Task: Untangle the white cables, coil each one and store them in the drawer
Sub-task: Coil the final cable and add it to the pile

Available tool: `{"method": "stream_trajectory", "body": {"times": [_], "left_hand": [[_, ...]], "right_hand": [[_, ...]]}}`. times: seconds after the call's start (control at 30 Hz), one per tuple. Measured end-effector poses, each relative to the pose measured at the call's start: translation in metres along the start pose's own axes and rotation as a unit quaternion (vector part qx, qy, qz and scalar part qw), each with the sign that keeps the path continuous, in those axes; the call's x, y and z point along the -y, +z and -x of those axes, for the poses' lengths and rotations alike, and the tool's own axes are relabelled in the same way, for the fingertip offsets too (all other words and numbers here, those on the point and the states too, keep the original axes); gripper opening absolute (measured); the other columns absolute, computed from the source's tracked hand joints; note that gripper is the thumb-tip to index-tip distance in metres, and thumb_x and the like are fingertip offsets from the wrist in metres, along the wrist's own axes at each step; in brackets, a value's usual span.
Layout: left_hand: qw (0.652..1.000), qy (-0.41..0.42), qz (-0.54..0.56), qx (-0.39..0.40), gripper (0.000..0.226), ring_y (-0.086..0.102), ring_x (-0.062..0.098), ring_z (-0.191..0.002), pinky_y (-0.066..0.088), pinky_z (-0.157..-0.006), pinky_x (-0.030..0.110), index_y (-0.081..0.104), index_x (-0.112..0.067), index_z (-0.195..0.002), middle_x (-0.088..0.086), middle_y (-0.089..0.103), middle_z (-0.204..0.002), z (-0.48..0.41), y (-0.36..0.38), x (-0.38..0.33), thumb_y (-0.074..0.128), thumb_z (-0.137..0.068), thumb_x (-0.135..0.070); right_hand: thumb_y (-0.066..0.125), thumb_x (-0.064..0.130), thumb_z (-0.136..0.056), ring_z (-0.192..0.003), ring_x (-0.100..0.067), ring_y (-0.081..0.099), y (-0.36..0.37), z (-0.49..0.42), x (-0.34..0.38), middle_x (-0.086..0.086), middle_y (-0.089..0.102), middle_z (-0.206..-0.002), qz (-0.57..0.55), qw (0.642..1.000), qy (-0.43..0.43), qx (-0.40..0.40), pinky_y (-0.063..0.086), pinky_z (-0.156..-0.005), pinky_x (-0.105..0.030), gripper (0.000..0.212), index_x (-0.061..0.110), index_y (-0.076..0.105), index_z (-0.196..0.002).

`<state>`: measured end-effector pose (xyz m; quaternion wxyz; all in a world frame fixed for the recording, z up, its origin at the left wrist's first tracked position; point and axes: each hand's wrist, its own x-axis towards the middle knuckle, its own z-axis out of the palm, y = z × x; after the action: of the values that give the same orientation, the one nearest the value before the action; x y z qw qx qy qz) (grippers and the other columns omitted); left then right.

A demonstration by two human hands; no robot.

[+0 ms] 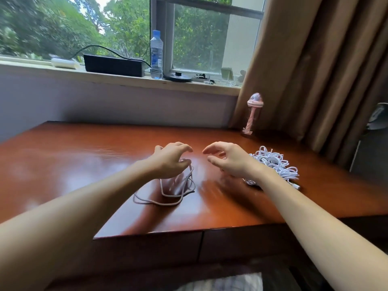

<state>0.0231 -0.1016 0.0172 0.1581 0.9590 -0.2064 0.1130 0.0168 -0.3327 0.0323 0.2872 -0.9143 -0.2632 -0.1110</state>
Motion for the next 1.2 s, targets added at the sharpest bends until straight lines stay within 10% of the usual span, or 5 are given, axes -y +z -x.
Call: {"method": "stream_trajectory", "body": {"times": [0.47,0.6,1.2], "left_hand": [[0.999,-0.037,0.034,-0.011,0.040,0.048,0.017,-0.131,0.035,-0.108,0.046,0.059,-0.032,-0.132,-0.006,0.055,-0.140,0.043,0.007,0.059,0.033,-0.106,-0.048],[0.999,-0.030,0.005,-0.026,0.032,0.046,0.020,-0.131,0.035,-0.105,0.042,0.063,-0.030,-0.128,-0.007,0.057,-0.138,0.045,0.012,0.074,0.041,-0.105,-0.036],[0.976,-0.188,0.053,-0.097,0.025,0.051,0.036,-0.117,0.041,-0.105,0.043,0.070,-0.014,-0.118,0.014,0.054,-0.118,0.036,-0.001,0.130,0.057,-0.097,-0.019]], "right_hand": [[0.073,0.039,-0.092,-0.112,-0.002,0.053,0.055,-0.007,0.040,0.015,0.059,-0.124,0.016,0.989,0.011,0.144,0.035,-0.088,0.000,0.043,0.029,0.062,-0.132],[0.071,0.035,-0.094,-0.112,-0.020,0.058,0.065,-0.018,0.040,-0.006,0.063,-0.123,0.038,0.991,-0.008,0.128,0.041,-0.100,-0.027,0.037,0.012,0.068,-0.121],[0.071,0.033,-0.091,-0.116,-0.019,0.055,0.101,-0.086,0.024,0.000,0.064,-0.120,0.067,0.998,0.011,0.005,0.044,-0.101,-0.035,0.024,0.027,0.073,-0.115]]}}
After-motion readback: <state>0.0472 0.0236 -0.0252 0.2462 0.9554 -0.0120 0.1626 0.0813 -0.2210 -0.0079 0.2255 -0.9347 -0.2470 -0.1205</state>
